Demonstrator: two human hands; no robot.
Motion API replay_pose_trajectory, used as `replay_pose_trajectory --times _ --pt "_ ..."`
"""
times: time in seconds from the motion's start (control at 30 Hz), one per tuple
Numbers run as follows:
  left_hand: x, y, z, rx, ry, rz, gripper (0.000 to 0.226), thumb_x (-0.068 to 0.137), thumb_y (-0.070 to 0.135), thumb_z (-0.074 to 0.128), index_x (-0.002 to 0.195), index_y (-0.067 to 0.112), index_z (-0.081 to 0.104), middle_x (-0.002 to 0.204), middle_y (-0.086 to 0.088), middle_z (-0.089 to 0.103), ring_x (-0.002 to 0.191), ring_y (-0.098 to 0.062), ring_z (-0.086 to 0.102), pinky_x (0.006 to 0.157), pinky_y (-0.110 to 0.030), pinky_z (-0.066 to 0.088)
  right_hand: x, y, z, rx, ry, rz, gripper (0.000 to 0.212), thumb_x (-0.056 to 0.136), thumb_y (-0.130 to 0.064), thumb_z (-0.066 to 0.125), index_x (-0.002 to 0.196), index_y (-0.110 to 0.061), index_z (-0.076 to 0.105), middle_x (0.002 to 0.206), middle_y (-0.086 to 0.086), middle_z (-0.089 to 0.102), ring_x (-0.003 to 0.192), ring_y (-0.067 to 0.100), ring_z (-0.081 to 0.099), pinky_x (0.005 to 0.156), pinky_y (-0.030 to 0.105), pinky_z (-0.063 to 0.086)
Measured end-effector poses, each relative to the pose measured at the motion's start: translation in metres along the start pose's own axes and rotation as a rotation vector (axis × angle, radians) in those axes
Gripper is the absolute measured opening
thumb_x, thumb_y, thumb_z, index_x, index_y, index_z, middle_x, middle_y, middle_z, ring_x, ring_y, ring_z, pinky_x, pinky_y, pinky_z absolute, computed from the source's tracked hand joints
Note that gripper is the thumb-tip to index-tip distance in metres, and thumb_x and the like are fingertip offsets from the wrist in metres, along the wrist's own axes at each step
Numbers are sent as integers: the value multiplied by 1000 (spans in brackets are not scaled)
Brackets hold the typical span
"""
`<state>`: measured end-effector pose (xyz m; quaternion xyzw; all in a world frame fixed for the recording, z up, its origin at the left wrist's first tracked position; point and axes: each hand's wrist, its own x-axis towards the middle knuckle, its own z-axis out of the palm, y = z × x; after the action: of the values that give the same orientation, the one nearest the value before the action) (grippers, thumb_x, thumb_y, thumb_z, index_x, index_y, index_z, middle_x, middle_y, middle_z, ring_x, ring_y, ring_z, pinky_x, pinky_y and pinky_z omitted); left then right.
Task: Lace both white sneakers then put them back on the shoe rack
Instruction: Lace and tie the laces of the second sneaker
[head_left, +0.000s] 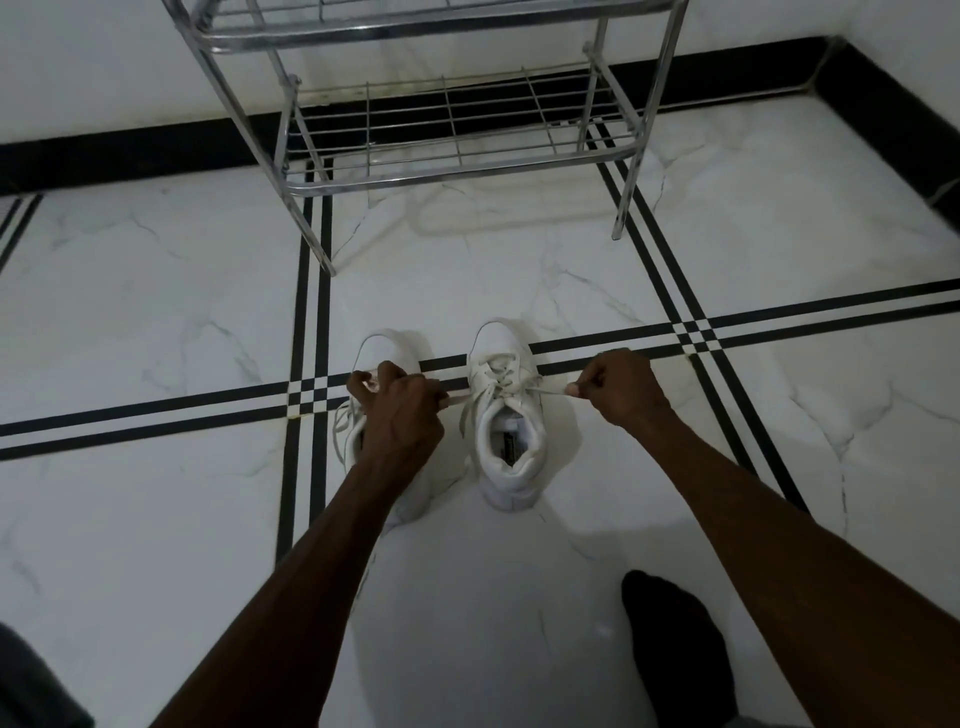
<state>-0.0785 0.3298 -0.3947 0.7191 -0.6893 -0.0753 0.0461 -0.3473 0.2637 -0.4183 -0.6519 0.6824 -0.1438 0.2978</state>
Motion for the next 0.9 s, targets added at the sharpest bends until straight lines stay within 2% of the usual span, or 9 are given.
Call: replay_pose_trajectory --times 0.07,0.13,0.2,0.3,0.37,0.5,0.63,0.8,0.9 --pt "3 3 1 -53 -47 22 29 90 20 63 116 30 68 112 6 72 126 -29 43 106 -59 18 -5 -11 1 93 -51 -118 29 78 -20 82 100 -6 71 99 4 70 91 16 65 71 19 47" --pt "4 10 3 -111 -92 48 44 91 23 62 133 34 55 129 9 66 135 -27 39 109 -61 15 -11 -20 7 159 -138 -265 48 80 -19 79 125 -13 62 123 4 63 111 16 59 93 27 47" --pt "3 17 8 -130 -113 67 46 92 21 59 136 36 54 130 10 65 136 -25 40 110 -59 12 -14 -23 16 148 -172 -355 43 83 -13 75 124 -13 64 127 9 64 116 20 59 102 33 45" --pt "2 23 12 -164 -51 25 34 93 15 57 120 32 68 107 5 73 126 -26 47 110 -56 12 -19 -25 22 72 -78 -387 14 86 -9 70 100 -11 69 102 11 72 96 26 66 89 44 53" --pt "0 24 12 -155 22 13 24 93 13 57 103 27 75 92 4 73 117 -26 49 105 -51 10 -24 -26 23 -59 -26 -383 6 87 -8 65 92 -11 64 91 9 69 88 28 64 76 47 55" --pt "-1 23 13 -10 112 65 20 87 11 62 85 25 76 82 8 71 110 -26 52 101 -52 13 -31 -29 27 -350 51 -420 21 89 0 52 107 -9 56 103 11 62 100 32 56 73 42 47" --pt "-4 19 13 98 105 141 45 55 1 57 84 28 79 75 10 71 104 -26 55 98 -52 17 -29 -26 29 -361 41 -393 41 84 8 44 119 -11 56 111 10 62 110 33 52 78 43 43" --pt "-5 20 16 117 128 132 50 48 5 48 80 26 81 74 10 73 97 -25 57 90 -45 20 -29 -21 34 -288 52 -365 41 86 4 47 120 -15 59 118 6 64 115 30 54 84 47 48" --pt "-3 20 16 109 76 106 44 54 4 52 80 27 80 70 10 70 101 -24 56 90 -45 19 -29 -25 35 -245 13 -291 20 89 0 49 102 -15 54 100 2 61 104 29 59 81 45 49"
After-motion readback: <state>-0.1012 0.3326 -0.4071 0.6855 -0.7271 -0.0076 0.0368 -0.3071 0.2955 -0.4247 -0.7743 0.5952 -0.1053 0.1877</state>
